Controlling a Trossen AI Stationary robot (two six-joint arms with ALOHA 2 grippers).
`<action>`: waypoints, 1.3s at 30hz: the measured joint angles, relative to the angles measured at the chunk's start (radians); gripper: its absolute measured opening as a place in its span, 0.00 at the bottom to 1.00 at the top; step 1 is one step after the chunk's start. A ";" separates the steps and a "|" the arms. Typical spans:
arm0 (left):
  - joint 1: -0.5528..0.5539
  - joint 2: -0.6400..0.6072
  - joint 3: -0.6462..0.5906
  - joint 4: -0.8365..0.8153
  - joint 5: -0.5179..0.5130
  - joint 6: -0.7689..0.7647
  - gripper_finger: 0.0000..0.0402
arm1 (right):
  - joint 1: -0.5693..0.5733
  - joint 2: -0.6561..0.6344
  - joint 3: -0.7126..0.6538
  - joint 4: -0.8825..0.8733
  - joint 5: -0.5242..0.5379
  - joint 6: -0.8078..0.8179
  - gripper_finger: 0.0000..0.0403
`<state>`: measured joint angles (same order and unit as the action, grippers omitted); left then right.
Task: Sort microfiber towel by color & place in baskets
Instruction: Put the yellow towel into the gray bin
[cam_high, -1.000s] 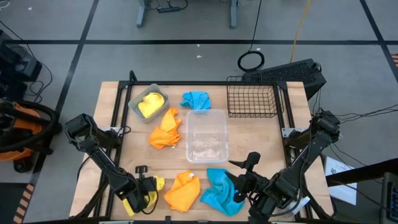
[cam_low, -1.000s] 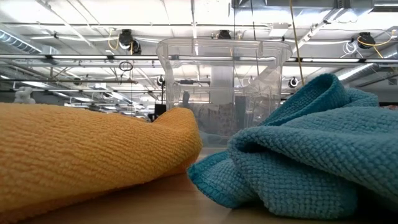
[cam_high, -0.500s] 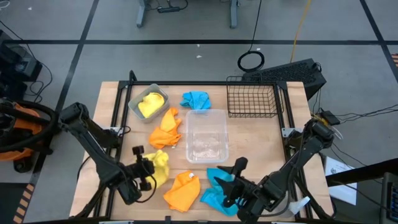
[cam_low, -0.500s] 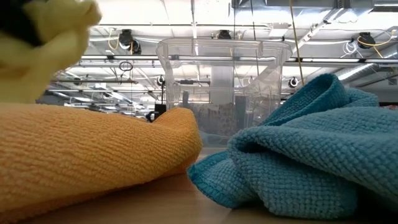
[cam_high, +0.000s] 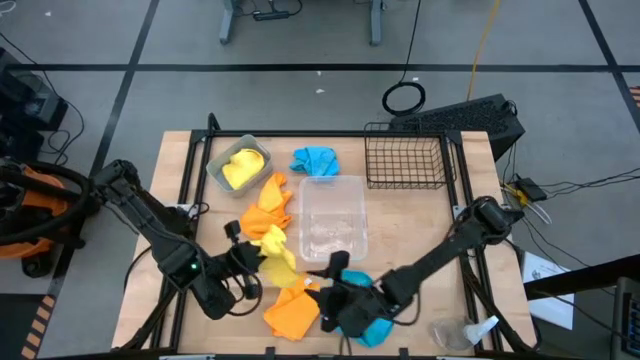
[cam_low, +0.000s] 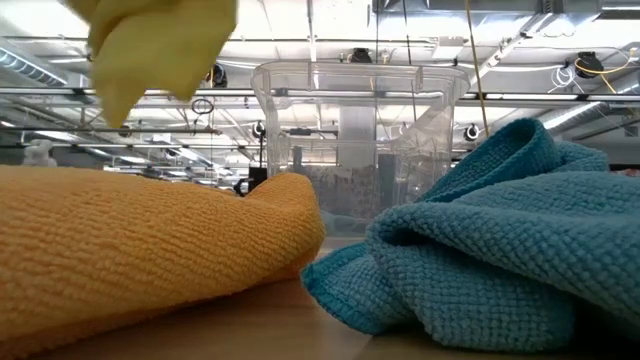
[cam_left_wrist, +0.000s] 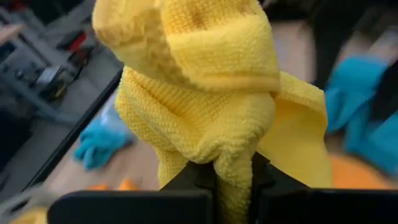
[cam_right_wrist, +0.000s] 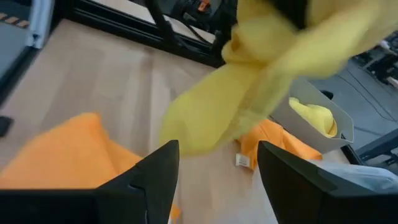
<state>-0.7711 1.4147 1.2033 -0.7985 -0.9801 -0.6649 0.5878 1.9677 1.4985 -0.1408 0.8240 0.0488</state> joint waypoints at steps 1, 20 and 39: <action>0.000 0.000 0.003 0.049 -0.006 0.039 0.07 | -0.013 0.012 0.000 0.021 -0.003 -0.008 0.52; 0.011 0.000 0.005 0.299 -0.058 0.174 0.07 | 0.072 0.018 0.000 0.157 0.365 -0.387 0.25; 0.044 0.000 0.005 0.540 -0.019 0.310 0.07 | 0.100 0.021 0.000 0.192 0.305 -0.497 0.56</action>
<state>-0.7270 1.4151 1.2079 -0.2585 -0.9988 -0.3548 0.6874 1.9888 1.4982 0.0515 1.1294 -0.4487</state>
